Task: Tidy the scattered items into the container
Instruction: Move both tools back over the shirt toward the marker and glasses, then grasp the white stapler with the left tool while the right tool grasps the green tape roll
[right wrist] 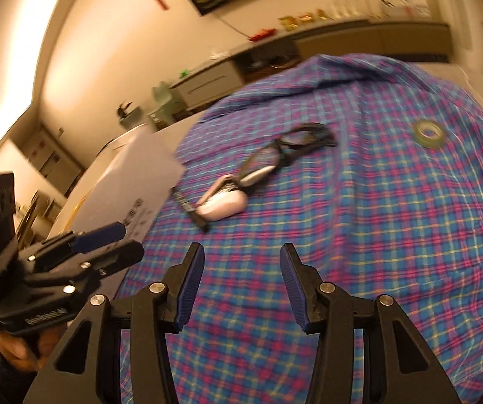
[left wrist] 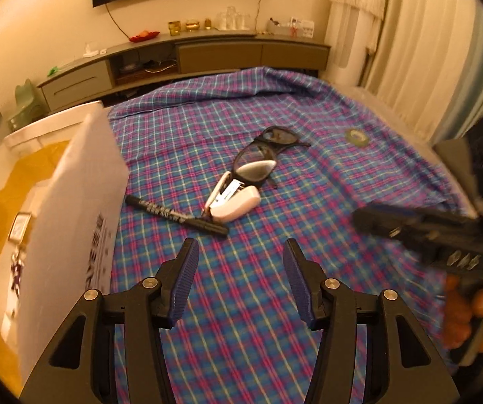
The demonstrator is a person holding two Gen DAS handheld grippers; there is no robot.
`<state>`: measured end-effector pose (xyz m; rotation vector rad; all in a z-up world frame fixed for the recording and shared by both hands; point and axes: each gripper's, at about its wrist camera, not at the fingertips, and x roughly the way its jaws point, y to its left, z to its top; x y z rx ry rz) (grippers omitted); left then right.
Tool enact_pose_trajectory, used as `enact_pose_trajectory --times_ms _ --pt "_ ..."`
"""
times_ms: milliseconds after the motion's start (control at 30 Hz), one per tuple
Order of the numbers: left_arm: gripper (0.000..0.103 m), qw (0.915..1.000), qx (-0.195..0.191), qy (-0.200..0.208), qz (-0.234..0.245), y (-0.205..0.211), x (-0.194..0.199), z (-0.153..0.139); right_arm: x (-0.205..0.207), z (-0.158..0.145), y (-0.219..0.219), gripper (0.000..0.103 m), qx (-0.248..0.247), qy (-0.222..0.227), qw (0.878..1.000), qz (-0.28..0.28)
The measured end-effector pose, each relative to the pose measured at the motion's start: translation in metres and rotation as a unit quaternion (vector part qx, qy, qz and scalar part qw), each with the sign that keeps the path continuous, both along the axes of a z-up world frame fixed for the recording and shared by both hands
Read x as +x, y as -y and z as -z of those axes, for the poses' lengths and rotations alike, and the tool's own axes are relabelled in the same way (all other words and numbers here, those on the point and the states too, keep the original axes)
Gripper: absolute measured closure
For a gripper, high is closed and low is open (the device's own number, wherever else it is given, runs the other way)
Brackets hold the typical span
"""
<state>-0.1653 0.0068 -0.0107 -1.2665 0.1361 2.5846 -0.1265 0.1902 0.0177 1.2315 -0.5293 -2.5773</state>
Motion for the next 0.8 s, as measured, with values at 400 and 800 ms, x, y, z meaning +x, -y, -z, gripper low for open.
enact_pose_trajectory --times_ms 400,800 --pt "0.048 0.9996 -0.018 0.009 0.02 -0.013 -0.069 0.043 -0.077 0.008 -0.107 0.052 0.066 0.055 0.989 0.121" --pt "0.043 0.999 -0.019 0.012 0.039 -0.024 -0.094 0.066 -0.129 0.027 -0.129 0.051 0.183 0.042 0.978 0.096"
